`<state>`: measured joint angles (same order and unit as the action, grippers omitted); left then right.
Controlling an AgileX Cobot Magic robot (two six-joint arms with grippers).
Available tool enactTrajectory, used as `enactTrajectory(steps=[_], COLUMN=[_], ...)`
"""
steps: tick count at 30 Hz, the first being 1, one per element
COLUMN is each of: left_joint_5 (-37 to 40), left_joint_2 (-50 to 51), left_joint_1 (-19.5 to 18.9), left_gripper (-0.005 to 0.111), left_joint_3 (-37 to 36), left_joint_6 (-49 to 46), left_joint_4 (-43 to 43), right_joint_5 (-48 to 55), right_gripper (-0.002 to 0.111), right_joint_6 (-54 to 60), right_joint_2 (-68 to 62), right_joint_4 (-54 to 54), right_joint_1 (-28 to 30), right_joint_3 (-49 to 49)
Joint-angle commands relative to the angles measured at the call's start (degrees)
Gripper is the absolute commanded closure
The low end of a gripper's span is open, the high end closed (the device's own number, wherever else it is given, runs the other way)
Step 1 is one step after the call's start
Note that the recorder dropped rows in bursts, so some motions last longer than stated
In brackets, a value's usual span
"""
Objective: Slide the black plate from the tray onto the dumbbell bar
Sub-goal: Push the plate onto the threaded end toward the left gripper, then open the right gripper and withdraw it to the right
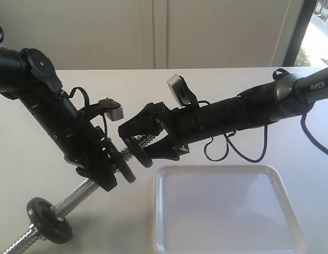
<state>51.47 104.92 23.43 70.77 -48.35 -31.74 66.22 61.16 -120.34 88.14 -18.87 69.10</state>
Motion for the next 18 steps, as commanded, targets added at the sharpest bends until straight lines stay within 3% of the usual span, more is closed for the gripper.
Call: enactTrajectory(steps=[1, 18], left_joint_5=[3.68, 3.26], left_joint_2=[-2.81, -2.81], left_joint_1=[0.11, 0.11], left_gripper=[0.107, 0.107], left_joint_3=[1.19, 1.19], left_joint_6=[0.81, 1.48], left_joint_4=[-7.22, -7.20], right_joint_5=[3.75, 3.75], right_gripper=[0.003, 0.003], right_joint_6=[-1.45, -4.49], right_joint_2=[0.78, 0.78], right_joint_4=[3.63, -4.36], right_joint_1=[0.02, 3.93], right_joint_3=[0.10, 0.98])
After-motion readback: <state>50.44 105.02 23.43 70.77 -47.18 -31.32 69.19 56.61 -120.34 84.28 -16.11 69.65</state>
